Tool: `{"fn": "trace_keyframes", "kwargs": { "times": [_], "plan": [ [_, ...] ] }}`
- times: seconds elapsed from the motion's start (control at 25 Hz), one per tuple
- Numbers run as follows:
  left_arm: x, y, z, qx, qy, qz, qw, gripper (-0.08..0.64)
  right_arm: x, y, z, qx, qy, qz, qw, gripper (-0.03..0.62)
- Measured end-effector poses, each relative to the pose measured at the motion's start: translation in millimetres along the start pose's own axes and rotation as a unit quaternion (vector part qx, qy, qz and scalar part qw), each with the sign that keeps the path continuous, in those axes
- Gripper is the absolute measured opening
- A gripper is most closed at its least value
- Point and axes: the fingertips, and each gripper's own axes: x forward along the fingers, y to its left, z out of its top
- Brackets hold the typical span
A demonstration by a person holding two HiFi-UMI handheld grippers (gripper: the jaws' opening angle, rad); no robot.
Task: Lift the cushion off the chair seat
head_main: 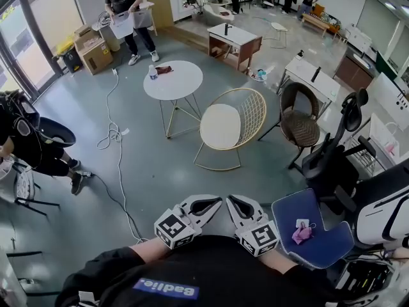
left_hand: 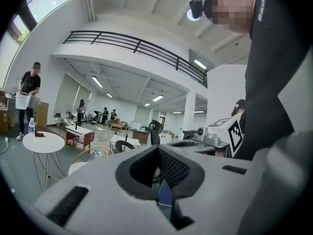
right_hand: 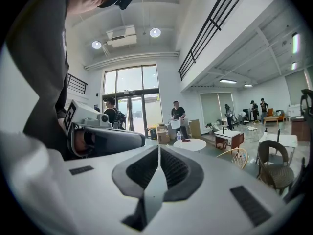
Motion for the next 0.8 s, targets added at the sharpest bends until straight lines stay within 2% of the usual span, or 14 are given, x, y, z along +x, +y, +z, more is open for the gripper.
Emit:
{"fn": "trace_keyframes", "kwargs": {
  "times": [0.28,0.48,0.8],
  "plan": [
    [13,-4,-15,-0.012,0.004,0.031,0.9994,0.015,-12,-16,-14,0.009,-0.001,0.017,1.0,0.034],
    [20,4,-8,-0.017,-0.006,0.051,0.9985,0.015,-13,-30,-16,0.013,0.001,0.02,1.0,0.034],
    [49,46,-10,-0.033,-0.016,0.037,0.9986,0.015,16,-68,-18,0.005,0.008,0.007,1.0,0.035]
  ]
}}
